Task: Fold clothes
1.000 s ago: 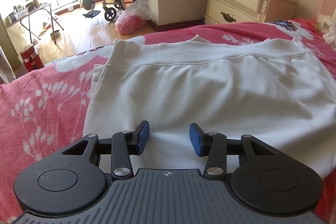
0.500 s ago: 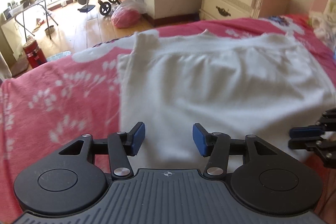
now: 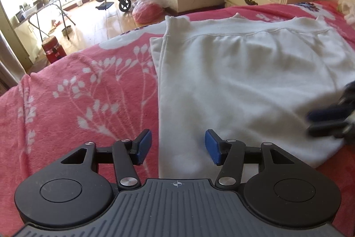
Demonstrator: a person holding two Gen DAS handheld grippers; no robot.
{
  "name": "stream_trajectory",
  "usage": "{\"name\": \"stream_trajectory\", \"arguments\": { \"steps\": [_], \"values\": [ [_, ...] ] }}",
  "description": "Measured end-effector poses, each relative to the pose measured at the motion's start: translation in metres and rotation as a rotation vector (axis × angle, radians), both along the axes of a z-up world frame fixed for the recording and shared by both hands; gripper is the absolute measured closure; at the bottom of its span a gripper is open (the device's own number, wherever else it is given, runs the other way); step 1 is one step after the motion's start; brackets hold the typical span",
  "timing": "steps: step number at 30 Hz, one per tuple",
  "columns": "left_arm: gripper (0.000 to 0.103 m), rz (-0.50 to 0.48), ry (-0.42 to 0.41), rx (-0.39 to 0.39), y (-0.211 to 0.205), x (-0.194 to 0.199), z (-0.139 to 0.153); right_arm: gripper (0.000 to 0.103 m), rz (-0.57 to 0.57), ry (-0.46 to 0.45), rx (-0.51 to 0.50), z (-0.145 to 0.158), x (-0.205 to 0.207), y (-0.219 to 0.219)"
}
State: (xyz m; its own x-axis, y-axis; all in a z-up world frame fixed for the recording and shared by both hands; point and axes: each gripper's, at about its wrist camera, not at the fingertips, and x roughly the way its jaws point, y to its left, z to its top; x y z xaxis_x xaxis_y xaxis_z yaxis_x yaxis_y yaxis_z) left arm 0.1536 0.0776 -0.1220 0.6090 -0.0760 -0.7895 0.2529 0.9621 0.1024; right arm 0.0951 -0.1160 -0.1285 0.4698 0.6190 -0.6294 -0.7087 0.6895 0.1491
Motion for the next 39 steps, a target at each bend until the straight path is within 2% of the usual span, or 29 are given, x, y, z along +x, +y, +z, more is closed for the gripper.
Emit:
{"name": "stream_trajectory", "arguments": {
  "steps": [4,7,10,12,15,18,21,24,29,32,34,36,39],
  "values": [
    [0.048,0.031,0.010,-0.004,0.010,-0.001,0.000,0.089,0.091,0.014,-0.031,-0.011,-0.008,0.026],
    [0.048,0.060,0.019,-0.005,0.019,0.000,-0.001,0.089,0.152,-0.038,-0.028,-0.003,-0.017,0.038],
    [0.048,0.094,0.029,0.011,0.027,0.002,-0.003,0.089,0.074,-0.049,-0.037,-0.003,-0.004,0.039],
    [0.048,0.122,0.042,-0.016,0.035,0.004,-0.005,0.089,0.051,-0.012,-0.030,-0.010,0.006,0.044],
    [0.048,0.156,0.054,-0.063,0.044,0.005,-0.006,0.089,0.108,-0.010,-0.038,-0.019,0.001,0.062],
    [0.048,0.170,0.054,-0.081,0.048,0.004,-0.006,0.089,0.200,-0.008,-0.006,-0.015,-0.009,0.076],
    [0.048,0.180,0.048,-0.084,0.051,0.004,-0.005,0.089,0.191,-0.039,-0.005,-0.013,-0.009,0.076],
    [0.048,0.203,0.051,-0.086,0.056,0.006,-0.005,0.089,0.180,-0.033,-0.022,-0.019,0.001,0.081],
    [0.048,0.247,0.058,-0.085,0.065,0.010,-0.001,0.091,0.310,-0.128,-0.060,-0.024,-0.010,0.109],
    [0.048,0.263,0.034,-0.075,0.069,0.009,0.006,0.091,0.303,-0.132,-0.017,-0.018,-0.010,0.109],
    [0.048,0.269,0.027,-0.079,0.072,0.010,0.010,0.091,0.302,-0.128,-0.027,-0.022,-0.009,0.112],
    [0.048,0.263,0.017,-0.083,0.070,0.013,0.013,0.091,0.320,-0.111,-0.039,-0.030,-0.010,0.119],
    [0.048,0.244,-0.005,-0.087,0.064,0.021,0.018,0.091,0.382,-0.118,0.001,-0.025,-0.016,0.120]
  ]
}}
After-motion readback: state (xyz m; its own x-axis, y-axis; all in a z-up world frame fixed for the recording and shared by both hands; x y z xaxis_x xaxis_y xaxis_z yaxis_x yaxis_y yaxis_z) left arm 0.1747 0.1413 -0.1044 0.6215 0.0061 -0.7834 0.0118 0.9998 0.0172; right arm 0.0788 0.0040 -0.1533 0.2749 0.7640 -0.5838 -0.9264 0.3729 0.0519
